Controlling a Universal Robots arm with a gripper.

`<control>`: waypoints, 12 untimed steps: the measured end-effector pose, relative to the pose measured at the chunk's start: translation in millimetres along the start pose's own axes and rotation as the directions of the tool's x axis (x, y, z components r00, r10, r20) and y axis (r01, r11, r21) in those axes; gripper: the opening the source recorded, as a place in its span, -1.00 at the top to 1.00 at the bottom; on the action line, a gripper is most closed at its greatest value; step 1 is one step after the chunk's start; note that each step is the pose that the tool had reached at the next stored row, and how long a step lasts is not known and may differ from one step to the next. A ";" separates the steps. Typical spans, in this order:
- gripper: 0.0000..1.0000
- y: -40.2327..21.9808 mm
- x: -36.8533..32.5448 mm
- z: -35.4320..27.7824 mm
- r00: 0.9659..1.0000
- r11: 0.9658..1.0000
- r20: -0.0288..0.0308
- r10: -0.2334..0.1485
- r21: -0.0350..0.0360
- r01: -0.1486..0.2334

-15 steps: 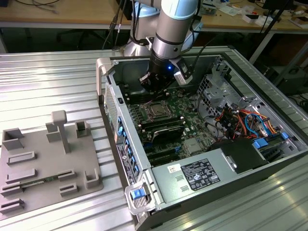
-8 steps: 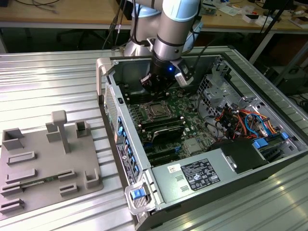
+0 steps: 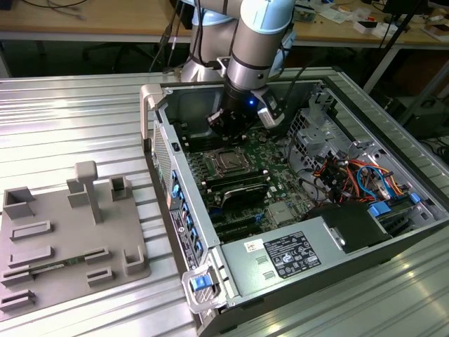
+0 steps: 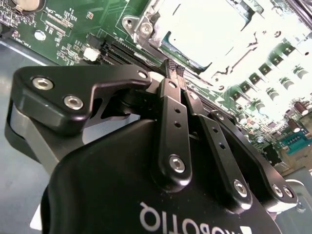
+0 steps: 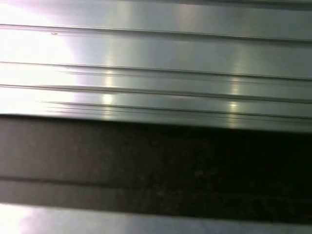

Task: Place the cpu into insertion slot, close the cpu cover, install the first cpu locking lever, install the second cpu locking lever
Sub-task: 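Install the first cpu locking lever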

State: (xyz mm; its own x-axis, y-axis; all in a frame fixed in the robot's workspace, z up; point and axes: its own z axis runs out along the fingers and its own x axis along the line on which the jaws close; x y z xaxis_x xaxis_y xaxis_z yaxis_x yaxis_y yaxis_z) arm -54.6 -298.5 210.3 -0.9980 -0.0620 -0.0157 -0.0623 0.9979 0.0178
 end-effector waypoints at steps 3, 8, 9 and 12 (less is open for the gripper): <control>0.79 -0.2 -0.5 1.9 1.000 1.000 0.000 0.000 0.000 0.000; 0.79 -0.5 -1.3 3.8 1.000 1.000 -0.001 0.000 0.000 0.000; 0.79 -0.5 -1.6 3.9 1.000 1.000 -0.001 0.000 0.001 0.000; 0.79 -0.6 -3.4 4.1 1.000 1.000 -0.001 0.000 0.000 0.000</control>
State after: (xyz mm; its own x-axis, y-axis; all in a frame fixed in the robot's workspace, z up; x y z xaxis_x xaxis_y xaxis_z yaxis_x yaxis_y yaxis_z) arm -51.1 -298.8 206.2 -0.9980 -0.0620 -0.0146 -0.0623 0.9979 0.0174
